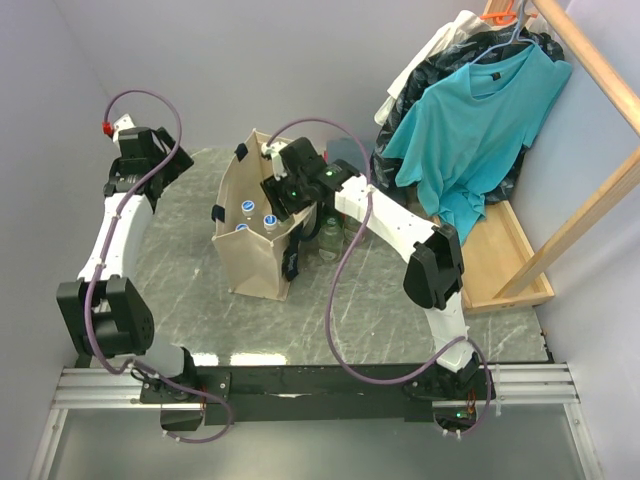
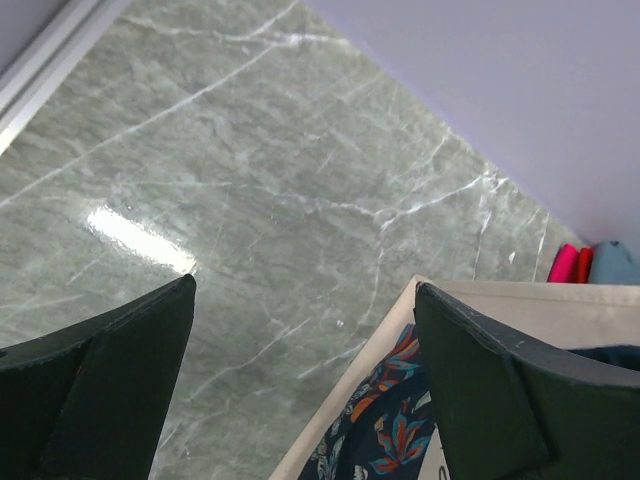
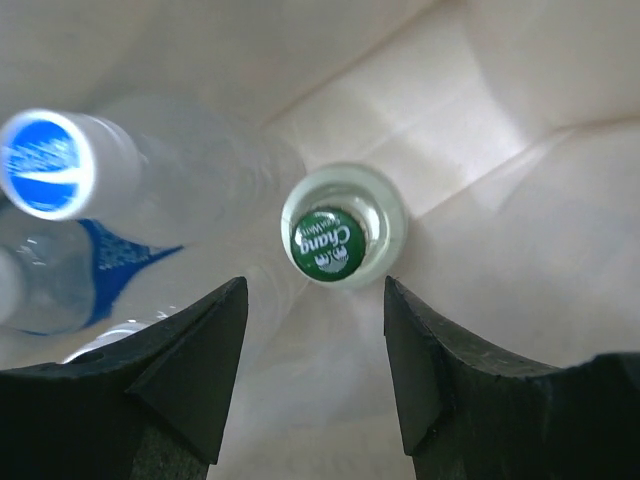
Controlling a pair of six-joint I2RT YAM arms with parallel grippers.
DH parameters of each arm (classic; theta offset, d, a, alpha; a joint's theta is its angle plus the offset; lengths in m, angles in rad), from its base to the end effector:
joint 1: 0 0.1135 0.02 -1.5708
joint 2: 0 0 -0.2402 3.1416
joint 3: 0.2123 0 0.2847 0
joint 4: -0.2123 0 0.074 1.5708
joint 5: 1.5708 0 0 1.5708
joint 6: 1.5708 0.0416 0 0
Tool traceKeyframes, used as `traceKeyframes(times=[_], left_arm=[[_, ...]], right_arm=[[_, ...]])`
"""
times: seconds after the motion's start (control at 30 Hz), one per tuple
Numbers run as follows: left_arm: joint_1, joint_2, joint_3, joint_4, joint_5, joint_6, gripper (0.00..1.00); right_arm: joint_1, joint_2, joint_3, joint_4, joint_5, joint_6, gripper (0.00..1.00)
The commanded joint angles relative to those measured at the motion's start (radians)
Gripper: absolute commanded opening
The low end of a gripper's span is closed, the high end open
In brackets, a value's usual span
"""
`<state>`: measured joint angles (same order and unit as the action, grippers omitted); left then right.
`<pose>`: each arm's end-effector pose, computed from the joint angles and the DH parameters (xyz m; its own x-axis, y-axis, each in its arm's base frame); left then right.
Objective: Take the beverage out of the canvas bag
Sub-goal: Adjust the drink in the canvas bag.
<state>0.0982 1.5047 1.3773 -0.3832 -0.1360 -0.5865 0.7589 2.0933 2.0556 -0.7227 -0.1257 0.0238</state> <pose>0.3859 0.0437 0.3210 -0.2862 -0.5792 -0.7633 -0.4481 0.7850 -0.4277 0.3619 0.3504 0.2917 -0.5178 -0.4585 -0.7223 -0.7365 0.6685 0.1036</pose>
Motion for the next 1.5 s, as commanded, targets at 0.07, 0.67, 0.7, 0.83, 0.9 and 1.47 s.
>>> traceKeyframes(times=[0.07, 0.67, 0.7, 0.83, 0.9, 1.47], left_arm=[[0.011, 0.052, 0.107, -0.006, 0.053, 0.016, 0.96], [0.014, 0.029, 0.052, 0.01, 0.067, 0.016, 0.96], [0.011, 0.031, 0.051, 0.012, 0.068, 0.017, 0.96], [0.012, 0.037, 0.054, 0.014, 0.076, 0.019, 0.96], [0.012, 0.04, 0.06, 0.012, 0.075, 0.02, 0.96], [0.012, 0.023, 0.039, 0.014, 0.073, 0.022, 0.96]], right_arm=[[-0.006, -0.073, -0.014, 0.019, -0.006, 0.03, 0.64], [-0.024, 0.025, 0.06, 0.0, -0.034, 0.004, 0.65], [-0.027, 0.028, 0.058, 0.006, -0.04, 0.005, 0.65], [-0.029, 0.04, 0.072, 0.028, -0.068, 0.014, 0.65], [-0.029, 0.053, 0.089, 0.026, -0.068, 0.018, 0.65], [-0.032, 0.08, 0.109, 0.0, -0.1, -0.013, 0.02]])
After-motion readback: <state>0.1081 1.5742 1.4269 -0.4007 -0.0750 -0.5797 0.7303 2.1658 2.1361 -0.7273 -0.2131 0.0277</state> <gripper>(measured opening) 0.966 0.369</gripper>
